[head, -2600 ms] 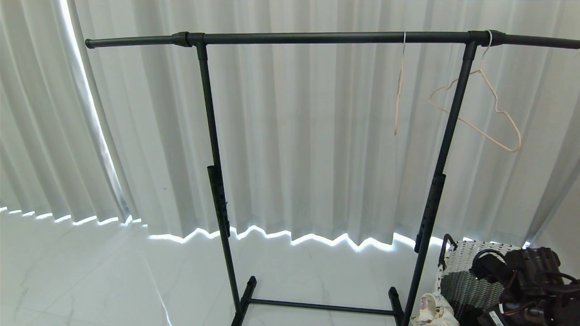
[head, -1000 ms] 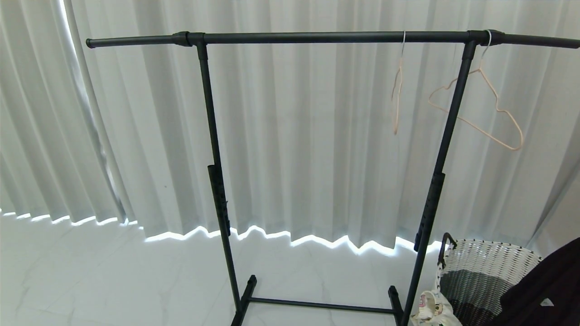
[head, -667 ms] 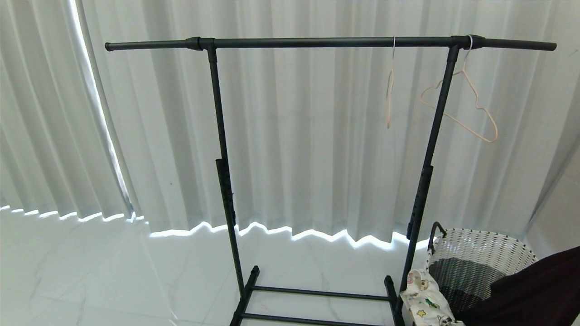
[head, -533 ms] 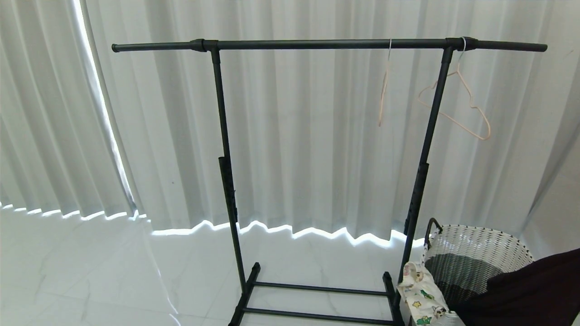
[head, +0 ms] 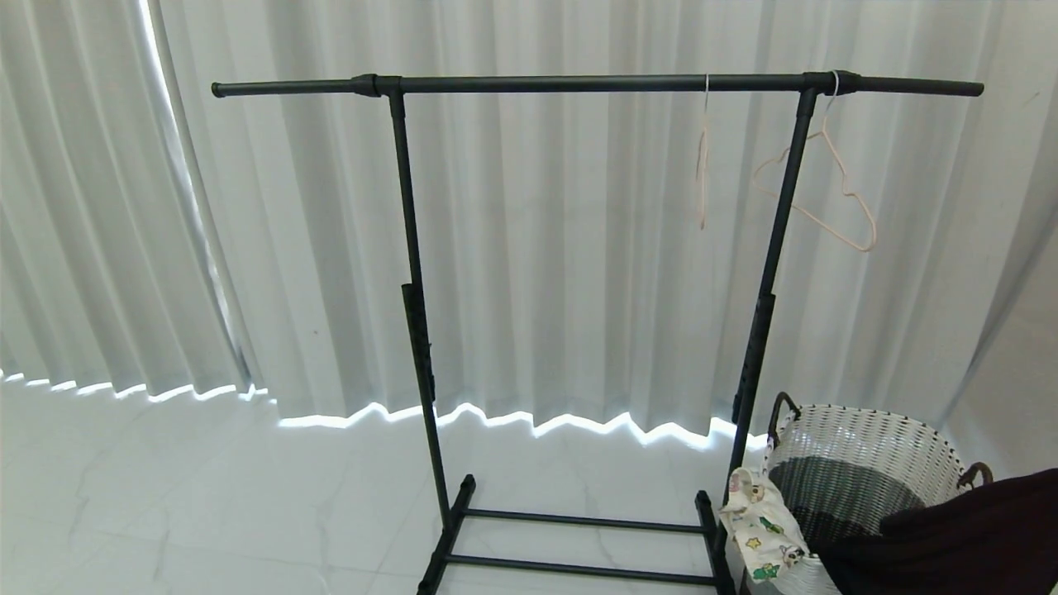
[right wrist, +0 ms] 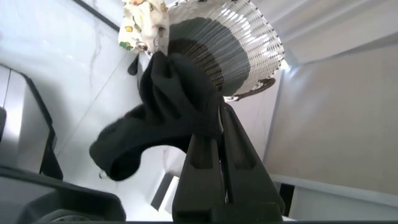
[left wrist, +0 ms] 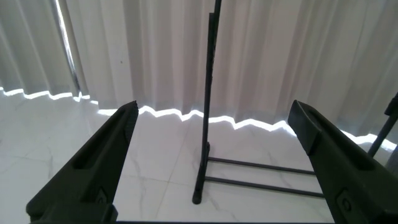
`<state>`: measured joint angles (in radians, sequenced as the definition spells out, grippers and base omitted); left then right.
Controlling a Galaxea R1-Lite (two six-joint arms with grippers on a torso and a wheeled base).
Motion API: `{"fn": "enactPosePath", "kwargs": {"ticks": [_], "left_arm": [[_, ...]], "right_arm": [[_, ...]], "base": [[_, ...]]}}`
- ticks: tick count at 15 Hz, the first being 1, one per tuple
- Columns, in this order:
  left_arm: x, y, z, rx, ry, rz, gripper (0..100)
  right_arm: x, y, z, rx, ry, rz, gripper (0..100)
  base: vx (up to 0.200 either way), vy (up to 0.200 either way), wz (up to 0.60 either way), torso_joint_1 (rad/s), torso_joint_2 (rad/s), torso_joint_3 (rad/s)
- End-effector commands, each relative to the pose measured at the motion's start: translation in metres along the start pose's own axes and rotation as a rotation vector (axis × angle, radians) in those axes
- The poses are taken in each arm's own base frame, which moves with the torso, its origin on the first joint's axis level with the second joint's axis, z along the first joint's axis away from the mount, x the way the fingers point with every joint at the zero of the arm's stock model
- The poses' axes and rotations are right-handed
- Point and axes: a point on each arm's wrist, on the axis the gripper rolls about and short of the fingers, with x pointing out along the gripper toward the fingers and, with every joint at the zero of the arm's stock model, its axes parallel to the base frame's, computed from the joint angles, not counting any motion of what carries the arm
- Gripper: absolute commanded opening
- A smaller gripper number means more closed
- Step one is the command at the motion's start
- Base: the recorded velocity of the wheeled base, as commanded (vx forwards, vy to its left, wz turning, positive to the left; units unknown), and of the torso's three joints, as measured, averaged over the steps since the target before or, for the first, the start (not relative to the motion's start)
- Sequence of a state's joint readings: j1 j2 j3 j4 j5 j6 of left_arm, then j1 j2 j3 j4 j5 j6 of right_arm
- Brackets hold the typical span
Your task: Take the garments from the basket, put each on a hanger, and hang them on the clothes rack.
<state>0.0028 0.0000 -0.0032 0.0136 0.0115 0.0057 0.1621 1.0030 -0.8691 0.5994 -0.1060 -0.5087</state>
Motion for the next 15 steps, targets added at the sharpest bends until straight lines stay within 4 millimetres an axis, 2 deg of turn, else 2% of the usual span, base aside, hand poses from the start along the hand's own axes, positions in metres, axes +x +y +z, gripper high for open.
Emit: {"fn": "enactPosePath", "kwargs": {"ticks": [1, 4, 6, 10, 13, 15], "left_arm": [[0.000, 0.000, 0.000, 0.000, 0.000, 0.001, 100], [0.000, 0.000, 0.000, 0.000, 0.000, 0.001, 100], [0.000, 0.000, 0.000, -0.001, 0.000, 0.000, 100], [0.000, 0.000, 0.000, 0.002, 0.000, 0.001, 100], [0.000, 0.000, 0.000, 0.002, 0.000, 0.001, 100], [0.000, 0.000, 0.000, 0.017, 0.000, -0.004, 100]], "right_arm": [[-0.001, 0.006, -0.010, -0.006, 0.008, 0.010, 0], [-0.001, 0.014, -0.024, -0.006, 0.021, 0.017, 0], [-0.001, 0.015, -0.025, -0.006, 0.019, 0.018, 0], [-0.001, 0.015, -0.024, -0.012, -0.001, 0.044, 0], [-0.001, 0.026, -0.019, -0.074, -0.095, 0.258, 0], [0.006, 0.031, -0.016, -0.092, -0.098, 0.387, 0]], "base": [[0.000, 0.200, 0.00, 0.002, 0.00, 0.002], [0.000, 0.200, 0.00, 0.002, 0.01, 0.006], [0.000, 0.200, 0.00, 0.005, 0.00, 0.000], [0.000, 0.000, 0.00, 0.000, 0.00, 0.000], [0.000, 0.000, 0.00, 0.000, 0.00, 0.000], [0.000, 0.000, 0.00, 0.000, 0.00, 0.000]]}}
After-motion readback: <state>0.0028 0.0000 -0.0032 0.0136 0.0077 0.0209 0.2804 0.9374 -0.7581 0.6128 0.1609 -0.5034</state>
